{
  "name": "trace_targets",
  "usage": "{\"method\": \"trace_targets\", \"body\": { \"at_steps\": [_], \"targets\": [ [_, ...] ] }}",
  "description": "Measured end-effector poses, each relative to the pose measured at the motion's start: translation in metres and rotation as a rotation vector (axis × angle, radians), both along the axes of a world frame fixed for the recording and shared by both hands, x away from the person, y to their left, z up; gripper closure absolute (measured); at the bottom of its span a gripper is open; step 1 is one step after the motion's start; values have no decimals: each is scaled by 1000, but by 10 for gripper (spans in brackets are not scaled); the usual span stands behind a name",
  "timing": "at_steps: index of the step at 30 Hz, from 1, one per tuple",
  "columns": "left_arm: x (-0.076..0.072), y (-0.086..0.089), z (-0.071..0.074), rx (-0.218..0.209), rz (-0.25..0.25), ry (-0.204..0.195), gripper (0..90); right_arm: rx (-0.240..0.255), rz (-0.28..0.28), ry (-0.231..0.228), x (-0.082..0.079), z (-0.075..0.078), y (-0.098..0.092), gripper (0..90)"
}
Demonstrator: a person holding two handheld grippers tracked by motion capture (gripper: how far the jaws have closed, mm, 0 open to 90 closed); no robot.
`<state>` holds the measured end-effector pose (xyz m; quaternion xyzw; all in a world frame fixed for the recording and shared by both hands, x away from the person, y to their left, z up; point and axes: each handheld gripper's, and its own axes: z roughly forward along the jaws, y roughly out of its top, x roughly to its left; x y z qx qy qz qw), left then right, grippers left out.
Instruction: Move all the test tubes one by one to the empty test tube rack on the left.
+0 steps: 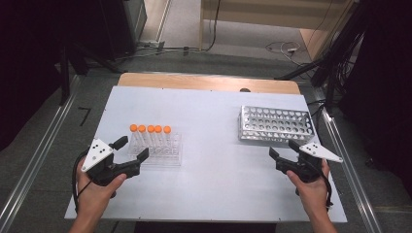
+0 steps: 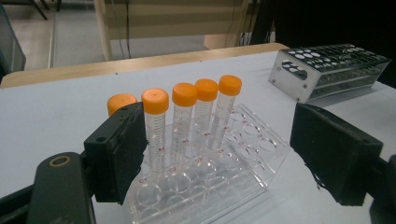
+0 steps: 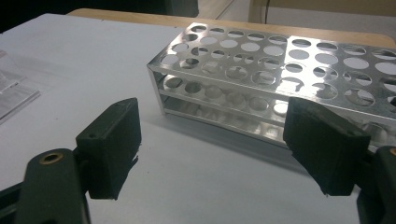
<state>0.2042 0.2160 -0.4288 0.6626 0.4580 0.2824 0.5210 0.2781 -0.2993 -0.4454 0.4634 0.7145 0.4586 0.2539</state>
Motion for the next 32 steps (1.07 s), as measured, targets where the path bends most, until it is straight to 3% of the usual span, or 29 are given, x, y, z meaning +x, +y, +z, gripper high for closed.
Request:
{"method": "trace_targets", "body": {
  "at_steps": [16,18,21,24,29,32],
  "targets": [
    [-11,18,-8,8,48,23,201,-23,-81,2,-14,-4,-32,177],
    [-11,21,-12,37,67,31,201,-36,-99,5,-15,-5,-36,177],
    [-13,28,-19,48,87,53,202,-61,-134,9,-17,-8,-43,176],
    [-14,35,-28,88,123,84,201,-70,-177,34,-18,-14,-53,176],
    [-9,43,-50,142,172,206,203,-96,-260,144,-18,-30,-70,171],
    [-6,45,-56,157,196,255,204,-102,-280,193,-17,-40,-80,158]
  ]
}}
